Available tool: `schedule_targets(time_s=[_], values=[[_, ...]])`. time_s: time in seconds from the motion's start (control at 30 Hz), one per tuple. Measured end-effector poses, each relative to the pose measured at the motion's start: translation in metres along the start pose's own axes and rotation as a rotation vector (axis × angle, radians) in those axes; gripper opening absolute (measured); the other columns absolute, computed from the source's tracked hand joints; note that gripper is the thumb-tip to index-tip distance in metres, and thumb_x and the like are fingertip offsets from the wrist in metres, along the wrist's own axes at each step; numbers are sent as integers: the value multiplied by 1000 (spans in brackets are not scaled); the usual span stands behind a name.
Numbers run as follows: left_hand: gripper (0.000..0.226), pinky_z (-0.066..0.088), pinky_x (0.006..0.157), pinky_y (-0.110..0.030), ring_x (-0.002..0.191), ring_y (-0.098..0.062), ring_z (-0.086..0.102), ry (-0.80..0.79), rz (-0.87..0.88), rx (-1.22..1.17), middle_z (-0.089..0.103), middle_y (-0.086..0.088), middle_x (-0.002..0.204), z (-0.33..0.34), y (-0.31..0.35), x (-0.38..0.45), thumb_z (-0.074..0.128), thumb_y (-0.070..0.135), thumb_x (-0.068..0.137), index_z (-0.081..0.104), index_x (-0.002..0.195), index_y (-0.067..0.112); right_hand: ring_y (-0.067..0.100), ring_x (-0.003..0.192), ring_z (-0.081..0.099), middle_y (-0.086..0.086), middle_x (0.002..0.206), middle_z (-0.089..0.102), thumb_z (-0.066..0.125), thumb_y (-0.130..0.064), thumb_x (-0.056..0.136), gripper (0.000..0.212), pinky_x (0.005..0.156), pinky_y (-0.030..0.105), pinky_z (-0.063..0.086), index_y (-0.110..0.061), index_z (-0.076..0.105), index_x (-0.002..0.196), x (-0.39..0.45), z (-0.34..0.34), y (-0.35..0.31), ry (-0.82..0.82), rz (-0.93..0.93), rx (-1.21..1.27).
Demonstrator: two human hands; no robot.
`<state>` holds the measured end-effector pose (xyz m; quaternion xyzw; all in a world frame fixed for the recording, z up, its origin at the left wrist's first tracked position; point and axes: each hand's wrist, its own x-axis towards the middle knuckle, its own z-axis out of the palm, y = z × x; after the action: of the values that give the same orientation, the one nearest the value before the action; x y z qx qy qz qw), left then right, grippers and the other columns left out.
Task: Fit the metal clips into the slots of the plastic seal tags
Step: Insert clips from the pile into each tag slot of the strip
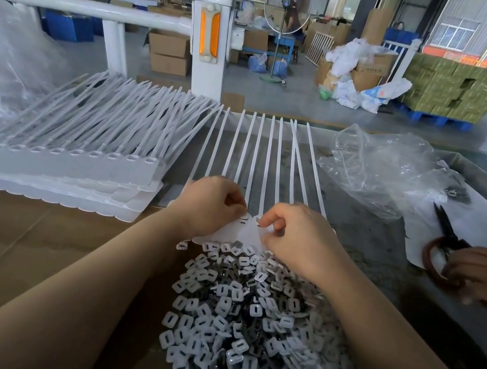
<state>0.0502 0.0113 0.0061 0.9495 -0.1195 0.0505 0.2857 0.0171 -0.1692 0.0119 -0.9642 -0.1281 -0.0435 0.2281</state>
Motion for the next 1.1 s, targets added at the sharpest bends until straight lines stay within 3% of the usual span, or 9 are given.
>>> schedule_targets(time_s=[0.13, 0.27, 0.43, 0.6, 0.73, 0.8, 0.93, 1.1], values=[[11, 45, 97, -49, 92, -16, 59, -43, -36, -11, 64, 11, 88, 2, 2, 1, 59, 28, 96, 62, 86, 30, 5, 82, 59, -10, 105, 60, 62, -20, 91, 20, 65, 19, 47, -31, 70, 106, 0, 0, 0, 0, 3, 7], [14, 39, 102, -46, 92, -14, 58, -25, -50, 11, 64, 12, 88, 1, 4, 3, 58, 29, 96, 60, 83, 32, 5, 86, 58, -11, 105, 59, 63, -23, 91, 19, 62, 14, 40, -32, 70, 106, 1, 0, 2, 5, -2, 1], [9, 38, 104, -47, 86, -10, 58, 30, -137, 26, 65, 14, 81, 1, 6, 4, 65, 37, 91, 65, 82, 34, 6, 87, 58, -11, 105, 60, 65, -23, 90, 19, 65, 19, 44, -32, 70, 107, 2, 1, 2, 3, -2, 10], [17, 35, 106, -55, 106, -26, 57, 1, -221, 3, 59, 13, 72, -1, 7, 5, 69, 42, 87, 64, 72, 36, 6, 87, 58, -12, 105, 59, 66, -24, 90, 19, 64, 18, 44, -34, 69, 106, 2, 1, 2, 1, 5, 8], [12, 30, 109, -55, 112, -21, 52, -18, -151, 45, 62, 14, 93, 1, 5, 4, 61, 42, 92, 62, 80, 41, 6, 88, 58, -11, 106, 60, 66, -25, 90, 19, 67, 21, 47, -34, 69, 106, 2, 1, 2, -3, 10, 12], [16, 35, 107, -56, 110, -22, 54, -63, -109, 17, 63, 10, 102, 2, 3, 3, 56, 39, 95, 58, 79, 43, 5, 87, 58, -12, 106, 60, 66, -25, 90, 19, 64, 18, 43, -34, 69, 106, 1, 0, 3, -2, 12, 17], [16, 41, 102, -56, 108, -27, 55, -57, -115, -51, 63, 1, 105, 4, 1, 4, 51, 35, 99, 60, 86, 39, 5, 86, 59, -11, 107, 60, 66, -25, 90, 19, 63, 17, 43, -33, 69, 108, 1, 0, 2, -5, 13, 22], [18, 28, 107, -50, 117, -25, 42, -57, -152, 17, 55, 1, 112, 8, 0, 7, 49, 37, 99, 66, 100, 30, 7, 86, 59, -10, 107, 60, 64, -23, 90, 20, 64, 20, 45, -31, 70, 108, 0, -1, 0, -9, 11, 19]])
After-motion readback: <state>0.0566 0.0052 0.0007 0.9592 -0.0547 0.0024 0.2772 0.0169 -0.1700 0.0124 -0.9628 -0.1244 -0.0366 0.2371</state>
